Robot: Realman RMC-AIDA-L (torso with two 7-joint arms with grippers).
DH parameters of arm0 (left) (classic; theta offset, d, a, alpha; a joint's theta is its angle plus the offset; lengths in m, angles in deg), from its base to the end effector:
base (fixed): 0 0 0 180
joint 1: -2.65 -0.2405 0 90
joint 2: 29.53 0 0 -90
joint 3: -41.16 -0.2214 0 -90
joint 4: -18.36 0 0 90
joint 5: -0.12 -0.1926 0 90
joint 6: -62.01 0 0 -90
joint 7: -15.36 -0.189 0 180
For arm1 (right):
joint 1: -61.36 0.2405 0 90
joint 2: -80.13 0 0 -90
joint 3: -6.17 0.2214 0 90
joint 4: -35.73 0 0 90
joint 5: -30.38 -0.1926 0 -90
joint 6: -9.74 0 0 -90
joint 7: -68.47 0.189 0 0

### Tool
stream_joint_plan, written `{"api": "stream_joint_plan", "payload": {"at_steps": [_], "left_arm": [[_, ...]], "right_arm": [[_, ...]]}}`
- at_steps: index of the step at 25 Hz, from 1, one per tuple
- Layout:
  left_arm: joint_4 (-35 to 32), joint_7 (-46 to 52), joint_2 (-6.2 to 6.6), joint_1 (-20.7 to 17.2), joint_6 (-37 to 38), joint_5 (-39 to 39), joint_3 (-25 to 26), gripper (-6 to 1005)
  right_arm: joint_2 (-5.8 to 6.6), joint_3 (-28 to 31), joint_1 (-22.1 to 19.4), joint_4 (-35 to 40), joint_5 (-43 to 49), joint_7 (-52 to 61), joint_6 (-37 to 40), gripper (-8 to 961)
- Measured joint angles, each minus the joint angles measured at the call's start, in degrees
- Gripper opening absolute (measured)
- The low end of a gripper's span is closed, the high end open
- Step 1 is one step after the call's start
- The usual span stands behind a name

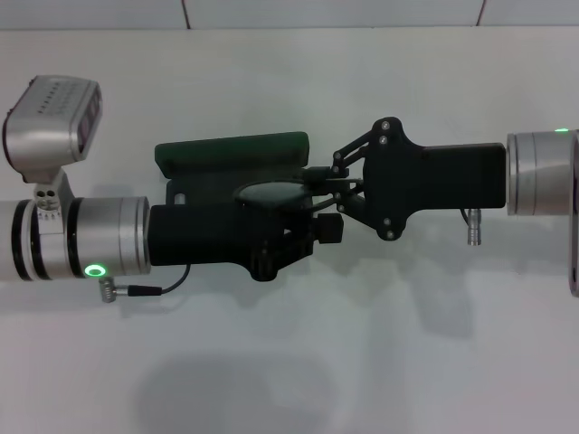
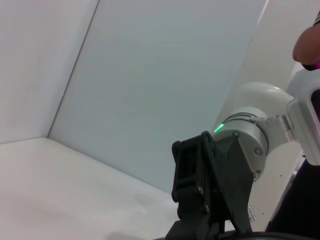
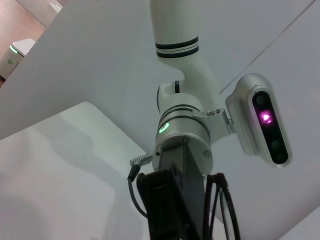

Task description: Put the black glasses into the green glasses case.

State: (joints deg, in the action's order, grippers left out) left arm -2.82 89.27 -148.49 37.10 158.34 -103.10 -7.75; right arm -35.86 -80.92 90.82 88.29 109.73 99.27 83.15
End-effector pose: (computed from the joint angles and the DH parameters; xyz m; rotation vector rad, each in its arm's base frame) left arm -0.1599 0.2755 -0.0597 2.8572 0.6482 1.0477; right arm 0.0955 0.3122 -0.0605 -2.5232 -1.0294 0.6211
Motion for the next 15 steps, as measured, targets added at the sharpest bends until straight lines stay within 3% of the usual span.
{"api": "stream_joint_plan", "payload": {"at_steps": [15], "left_arm": [[-0.01,0.00,0.47,-1.20,-1.65,-0.76,-0.43,15]], "right_arm": [[0.14,1.83,0.15,-0.76,-1.62,-0.46,-0.67,107]]}}
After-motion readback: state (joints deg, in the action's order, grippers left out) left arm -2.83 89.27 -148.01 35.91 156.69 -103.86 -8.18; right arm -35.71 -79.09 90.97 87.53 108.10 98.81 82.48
